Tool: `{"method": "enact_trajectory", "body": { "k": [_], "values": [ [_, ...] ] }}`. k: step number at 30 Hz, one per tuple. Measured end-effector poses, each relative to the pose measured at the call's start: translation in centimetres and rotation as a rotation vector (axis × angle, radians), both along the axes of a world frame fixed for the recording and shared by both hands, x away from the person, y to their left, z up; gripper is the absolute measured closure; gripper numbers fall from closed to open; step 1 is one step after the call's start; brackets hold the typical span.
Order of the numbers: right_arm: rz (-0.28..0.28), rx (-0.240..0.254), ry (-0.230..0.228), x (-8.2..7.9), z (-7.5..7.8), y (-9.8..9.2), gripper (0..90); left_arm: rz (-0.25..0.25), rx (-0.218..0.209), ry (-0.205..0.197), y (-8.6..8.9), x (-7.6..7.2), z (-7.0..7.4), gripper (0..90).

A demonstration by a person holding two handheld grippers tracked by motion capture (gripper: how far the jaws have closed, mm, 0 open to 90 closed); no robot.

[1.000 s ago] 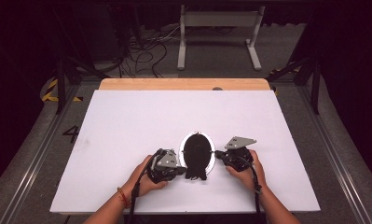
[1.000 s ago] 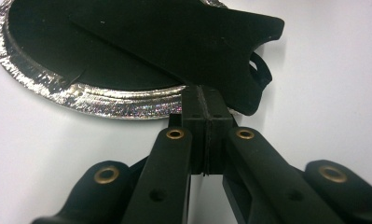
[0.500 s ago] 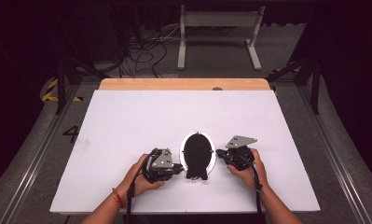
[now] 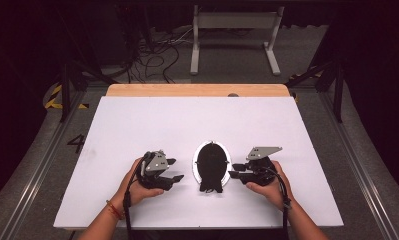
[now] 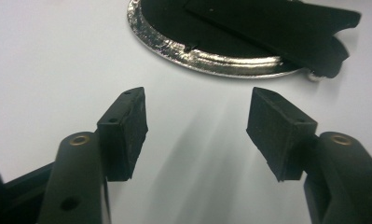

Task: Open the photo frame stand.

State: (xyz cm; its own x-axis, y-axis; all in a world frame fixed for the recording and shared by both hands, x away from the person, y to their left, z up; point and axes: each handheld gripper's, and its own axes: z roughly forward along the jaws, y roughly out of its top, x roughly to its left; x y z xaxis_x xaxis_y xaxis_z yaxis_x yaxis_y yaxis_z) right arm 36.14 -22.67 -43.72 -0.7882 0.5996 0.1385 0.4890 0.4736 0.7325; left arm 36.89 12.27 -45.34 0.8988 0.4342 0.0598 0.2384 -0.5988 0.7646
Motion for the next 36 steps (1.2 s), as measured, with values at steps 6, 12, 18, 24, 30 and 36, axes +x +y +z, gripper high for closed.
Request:
{"method": "enact_trajectory", "body": {
  "k": [6,12,18,24,30,36],
  "values": [
    [0.047,0.025,0.082,-0.7,0.0,0.6,58.9,-0.013,0.021,-0.005,-0.6,0.3,-0.5,34.6],
    [0.081,0.024,0.115,-1.0,0.3,1.7,55.6,-0.009,0.031,0.01,-0.7,0.2,-0.7,31.8],
    [0.093,-0.027,0.134,-1.4,0.3,2.7,53.4,-0.011,0.046,0.0,-0.8,0.1,-0.6,30.8],
    [0.102,0.018,0.17,-1.8,-0.6,2.2,52.9,-0.007,0.048,0.005,-0.9,0.1,-0.7,29.1],
    [0.138,0.013,0.213,-2.2,-1.2,2.3,52.9,-0.001,0.058,0.006,-1.0,0.0,-0.7,28.1],
    [0.154,-0.02,0.22,-2.4,-1.1,3.1,54.2,-0.009,0.06,0.007,-1.2,0.0,-0.8,28.1]
  ]
}}
